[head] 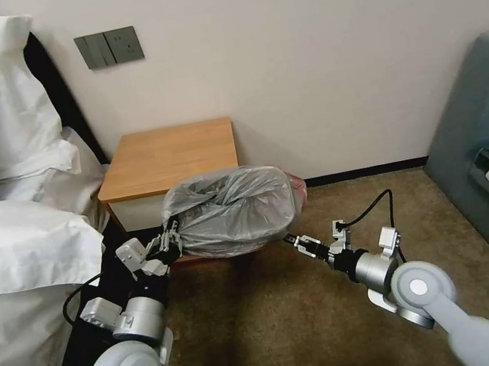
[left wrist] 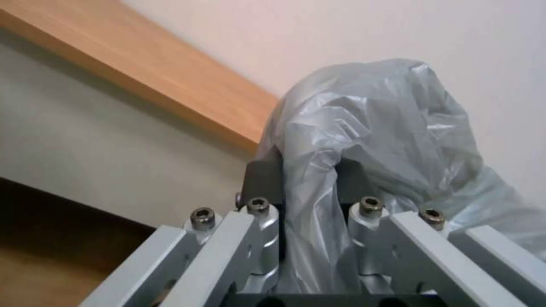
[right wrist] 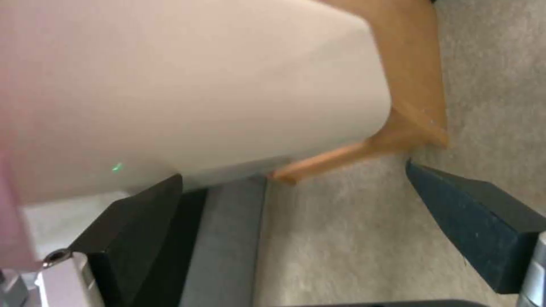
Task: Pick up the garbage bag from the table and place it over the trash can.
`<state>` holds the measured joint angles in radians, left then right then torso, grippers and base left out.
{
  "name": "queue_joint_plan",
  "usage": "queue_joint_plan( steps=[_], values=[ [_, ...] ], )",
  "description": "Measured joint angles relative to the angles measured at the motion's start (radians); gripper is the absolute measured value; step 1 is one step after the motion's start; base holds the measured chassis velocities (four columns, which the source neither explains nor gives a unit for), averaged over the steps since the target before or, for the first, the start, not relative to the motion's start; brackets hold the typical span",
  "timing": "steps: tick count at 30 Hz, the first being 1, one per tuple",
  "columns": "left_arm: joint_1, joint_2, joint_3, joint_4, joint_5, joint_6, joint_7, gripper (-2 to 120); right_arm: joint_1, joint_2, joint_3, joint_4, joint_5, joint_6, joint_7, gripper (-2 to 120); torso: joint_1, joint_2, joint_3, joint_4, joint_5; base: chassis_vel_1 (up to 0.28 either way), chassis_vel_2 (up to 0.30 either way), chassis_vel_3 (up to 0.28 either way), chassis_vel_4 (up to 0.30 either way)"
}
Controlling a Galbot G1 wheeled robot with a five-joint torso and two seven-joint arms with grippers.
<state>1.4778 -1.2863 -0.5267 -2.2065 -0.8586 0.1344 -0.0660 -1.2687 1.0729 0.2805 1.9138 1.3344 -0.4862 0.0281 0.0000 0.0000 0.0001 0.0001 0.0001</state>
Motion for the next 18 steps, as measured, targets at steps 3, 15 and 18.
queue_joint_plan(
  steps=[3,15,18],
  values=[
    [-0.01,0.007,-0.008,0.005,0.009,0.0,-0.021,11,-0.067,-0.042,0.017,0.048,-0.129,0.006,-0.08,100,0.0,0.0,0.0,-0.0002,0.0,0.0,0.0,0.0,0.0],
    [-0.019,0.014,-0.013,0.03,0.03,-0.008,-0.022,11,-0.203,-0.165,0.25,0.199,-0.48,0.199,-0.326,100,0.0,0.0,0.0,-0.0003,0.0,0.0,0.0,0.0,0.0],
    [-0.018,0.014,-0.009,0.037,0.043,-0.015,-0.007,11,-0.162,-0.212,0.292,0.232,-0.492,0.213,-0.347,100,0.0,0.0,0.0,-0.0004,0.0001,0.0,0.0,0.0,0.0]
  ],
)
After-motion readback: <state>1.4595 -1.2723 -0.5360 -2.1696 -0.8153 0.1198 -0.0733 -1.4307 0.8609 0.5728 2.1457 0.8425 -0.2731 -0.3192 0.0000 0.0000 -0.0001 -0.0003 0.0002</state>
